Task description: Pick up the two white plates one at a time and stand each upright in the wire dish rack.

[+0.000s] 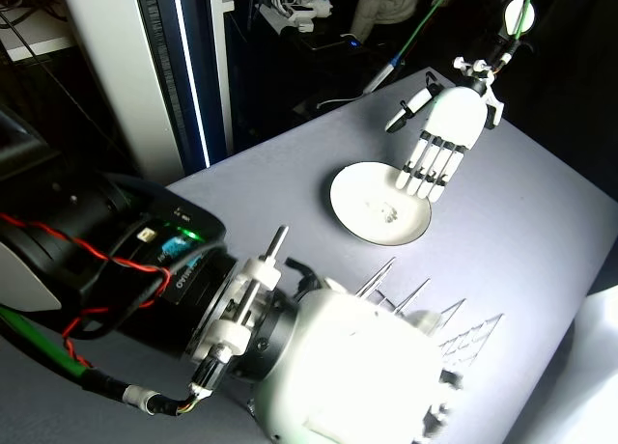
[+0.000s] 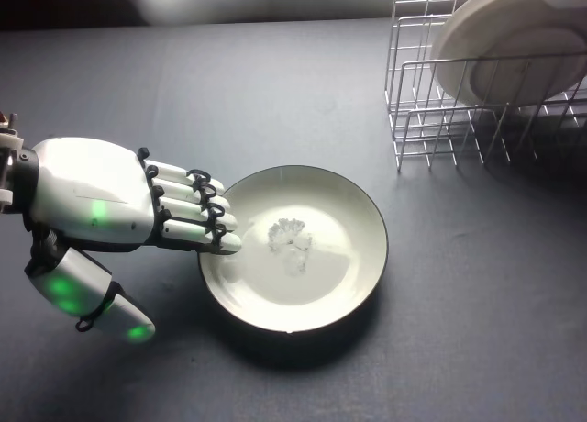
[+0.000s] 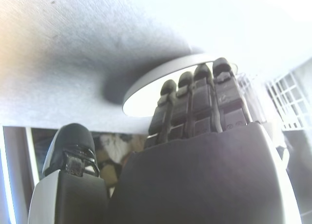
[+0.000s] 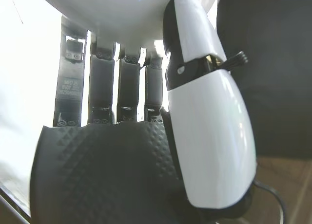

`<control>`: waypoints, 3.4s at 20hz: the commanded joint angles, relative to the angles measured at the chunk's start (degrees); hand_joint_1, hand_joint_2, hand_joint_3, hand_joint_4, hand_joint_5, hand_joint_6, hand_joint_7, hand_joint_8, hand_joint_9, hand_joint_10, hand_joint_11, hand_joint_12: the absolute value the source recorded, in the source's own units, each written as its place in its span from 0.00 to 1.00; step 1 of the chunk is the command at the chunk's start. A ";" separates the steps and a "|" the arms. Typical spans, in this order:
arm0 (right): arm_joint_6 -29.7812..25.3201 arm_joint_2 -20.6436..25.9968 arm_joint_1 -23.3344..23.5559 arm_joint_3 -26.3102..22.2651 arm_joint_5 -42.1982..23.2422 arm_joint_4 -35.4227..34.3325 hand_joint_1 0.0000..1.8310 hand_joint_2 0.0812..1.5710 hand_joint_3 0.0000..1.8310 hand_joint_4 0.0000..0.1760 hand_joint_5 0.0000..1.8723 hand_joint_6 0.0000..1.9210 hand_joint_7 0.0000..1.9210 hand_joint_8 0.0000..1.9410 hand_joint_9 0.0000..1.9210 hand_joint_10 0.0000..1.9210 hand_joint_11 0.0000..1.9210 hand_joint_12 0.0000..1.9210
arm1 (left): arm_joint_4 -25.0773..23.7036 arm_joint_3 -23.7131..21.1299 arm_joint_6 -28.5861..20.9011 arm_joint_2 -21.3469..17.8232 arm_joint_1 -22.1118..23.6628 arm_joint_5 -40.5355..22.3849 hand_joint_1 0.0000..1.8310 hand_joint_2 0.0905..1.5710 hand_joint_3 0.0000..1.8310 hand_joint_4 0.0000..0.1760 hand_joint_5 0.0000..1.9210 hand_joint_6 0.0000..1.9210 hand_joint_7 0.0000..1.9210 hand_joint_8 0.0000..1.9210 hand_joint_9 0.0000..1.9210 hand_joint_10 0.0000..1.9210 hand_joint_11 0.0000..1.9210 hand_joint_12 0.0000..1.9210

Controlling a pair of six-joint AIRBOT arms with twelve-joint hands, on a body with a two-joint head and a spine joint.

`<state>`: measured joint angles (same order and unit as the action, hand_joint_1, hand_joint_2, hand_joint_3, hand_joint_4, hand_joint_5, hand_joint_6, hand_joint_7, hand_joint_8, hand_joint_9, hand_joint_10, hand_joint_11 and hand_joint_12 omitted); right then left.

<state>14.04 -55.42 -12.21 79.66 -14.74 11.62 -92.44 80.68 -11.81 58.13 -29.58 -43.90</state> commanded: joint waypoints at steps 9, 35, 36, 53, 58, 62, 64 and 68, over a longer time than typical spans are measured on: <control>-0.33 0.67 5.56 -4.29 -5.49 2.29 0.60 0.63 0.00 0.00 0.09 0.00 0.09 0.00 0.09 0.00 0.00 0.33 | 2.98 0.23 -0.03 0.00 -0.18 -1.39 0.00 0.73 0.00 0.00 0.00 0.00 0.00 0.00 0.00 0.00 0.00 0.00; 0.03 1.64 -3.51 -22.70 -18.32 47.83 0.76 0.59 0.01 0.00 0.00 0.00 0.00 0.00 0.00 0.00 0.00 0.00 | 3.74 0.43 -2.54 1.10 -8.86 -3.46 0.00 0.73 0.00 0.00 0.00 0.00 0.00 0.00 0.00 0.00 0.00 0.00; 0.03 1.65 -4.05 -22.87 -18.07 47.86 0.76 0.59 0.01 0.00 0.00 0.00 0.00 0.00 0.00 0.00 0.00 0.00 | 3.74 0.45 -2.54 1.12 -8.97 -3.51 0.00 0.74 0.00 0.00 0.00 0.00 0.00 0.00 0.00 0.00 0.00 0.00; 0.36 -6.47 -11.58 -19.20 -12.43 47.88 0.76 0.59 0.00 0.00 0.00 0.00 0.00 0.00 0.00 0.00 0.00 0.14 | 3.72 1.13 -2.77 1.63 -9.03 -3.68 0.00 0.73 0.00 0.00 0.00 0.00 0.00 0.00 0.00 0.00 0.00 0.00; 0.71 -12.23 -12.50 -15.14 -11.90 47.88 0.77 0.60 0.00 0.00 0.00 0.00 0.00 0.00 0.00 0.00 0.00 0.13 | 3.70 1.12 -2.77 1.68 -9.13 -3.70 0.00 0.72 0.00 0.00 0.00 0.00 0.00 0.00 0.00 0.00 0.00 0.00; 0.92 -16.08 -12.51 -12.30 -11.90 47.88 0.78 0.60 0.00 0.00 0.00 0.00 0.00 0.00 0.00 0.00 0.00 0.12 | 3.69 1.23 -2.77 1.75 -9.14 -3.70 0.00 0.72 0.00 0.00 0.00 0.00 0.00 0.00 0.00 0.00 0.00 0.00; 0.93 -18.05 -12.54 -10.81 -11.90 47.88 0.78 0.60 0.00 0.00 0.00 0.00 0.00 0.00 0.00 0.00 0.00 0.15 | 3.69 1.25 -2.77 1.77 -9.14 -3.70 0.00 0.72 0.00 0.00 0.00 0.00 0.00 0.00 0.00 0.00 0.00 0.00; 1.01 -20.93 -12.50 -8.12 -11.92 47.88 0.79 0.63 0.00 0.00 0.00 0.00 0.00 0.00 0.00 0.00 0.00 0.21 | 3.69 1.37 -2.77 1.92 -9.14 -3.71 0.00 0.72 0.00 0.00 0.00 0.00 0.00 0.00 0.00 0.00 0.00 0.00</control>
<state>14.92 -76.73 -24.95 71.81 -22.72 61.14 -87.57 82.15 -14.00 59.44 -38.15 -46.17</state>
